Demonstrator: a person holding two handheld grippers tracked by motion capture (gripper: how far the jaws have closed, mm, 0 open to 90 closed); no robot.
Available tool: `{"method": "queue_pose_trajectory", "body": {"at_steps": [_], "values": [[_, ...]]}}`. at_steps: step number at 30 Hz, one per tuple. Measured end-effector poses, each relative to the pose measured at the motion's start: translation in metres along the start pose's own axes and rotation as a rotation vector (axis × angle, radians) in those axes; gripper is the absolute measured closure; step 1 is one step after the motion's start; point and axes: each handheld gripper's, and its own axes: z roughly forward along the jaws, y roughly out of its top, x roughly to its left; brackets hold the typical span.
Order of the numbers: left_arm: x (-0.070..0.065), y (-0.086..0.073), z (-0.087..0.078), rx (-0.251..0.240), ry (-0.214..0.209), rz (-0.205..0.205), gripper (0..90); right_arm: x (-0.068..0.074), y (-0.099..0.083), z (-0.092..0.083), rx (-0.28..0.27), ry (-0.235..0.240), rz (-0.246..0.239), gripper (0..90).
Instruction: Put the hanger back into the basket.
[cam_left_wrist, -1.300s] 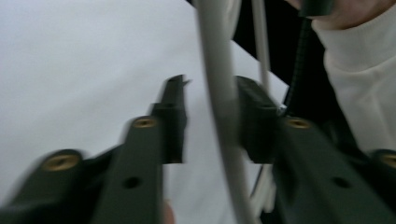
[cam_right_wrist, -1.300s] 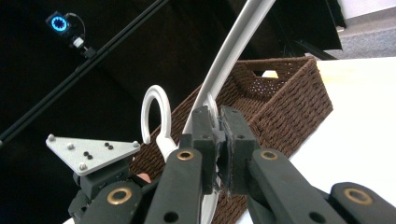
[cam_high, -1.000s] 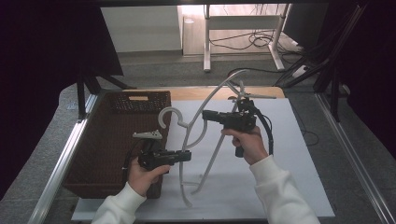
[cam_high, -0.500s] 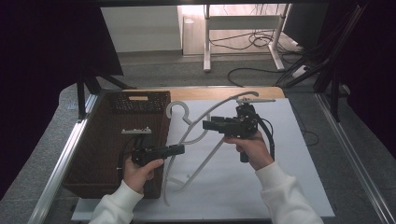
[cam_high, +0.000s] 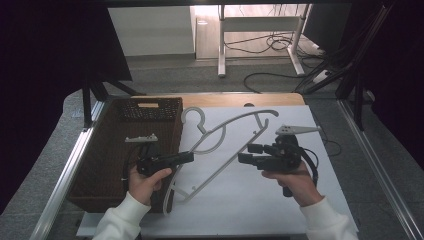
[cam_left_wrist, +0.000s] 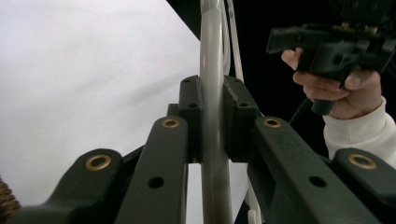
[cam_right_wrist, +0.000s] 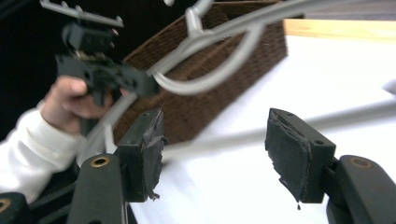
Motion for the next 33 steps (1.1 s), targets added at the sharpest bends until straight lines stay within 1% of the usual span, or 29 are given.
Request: {"method": "queue_pose_trajectory", "body": {"at_steps": [1,3,5,7,9,11,12,14,17,21,25,28,33], "values": [[-0.001,0.001,-0.002,-0.003,0.003,0.004,80.3,-0.001,-0.005,-0.007,0.0,-0.02,-0.014,37.5],[-0.002,0.002,-0.006,-0.015,0.01,0.014,80.3,-0.003,-0.013,-0.016,0.003,-0.051,-0.036,37.3],[-0.004,0.004,-0.011,-0.025,0.018,0.022,80.3,-0.007,-0.022,-0.024,0.018,-0.09,-0.054,36.9],[-0.005,0.005,-0.016,-0.031,0.028,0.031,80.3,-0.014,-0.034,-0.029,0.027,-0.111,-0.043,36.5],[-0.005,0.006,-0.022,-0.04,0.037,0.036,80.3,-0.02,-0.043,-0.032,0.018,-0.115,-0.032,35.8],[-0.004,0.007,-0.027,-0.052,0.044,0.035,80.3,-0.029,-0.055,-0.036,0.007,-0.129,-0.015,35.6],[-0.004,0.008,-0.03,-0.057,0.048,0.035,80.4,-0.032,-0.058,-0.037,0.009,-0.134,-0.007,35.3],[-0.003,0.008,-0.035,-0.066,0.06,0.038,80.3,-0.041,-0.064,-0.038,0.028,-0.157,0.01,34.8],[-0.002,0.007,-0.041,-0.073,0.075,0.043,80.3,-0.051,-0.07,-0.041,0.034,-0.181,0.031,34.6],[-0.001,0.007,-0.049,-0.074,0.097,0.057,80.4,-0.055,-0.074,-0.041,0.044,-0.192,0.039,33.9],[-0.001,0.008,-0.058,-0.086,0.127,0.071,80.3,-0.058,-0.077,-0.037,0.074,-0.21,0.017,33.0],[-0.001,0.009,-0.065,-0.101,0.138,0.073,80.4,-0.06,-0.081,-0.034,0.106,-0.228,0.008,32.5],[0.0,0.011,-0.077,-0.13,0.169,0.081,80.3,-0.061,-0.083,-0.031,0.13,-0.237,-0.004,31.7]]}}
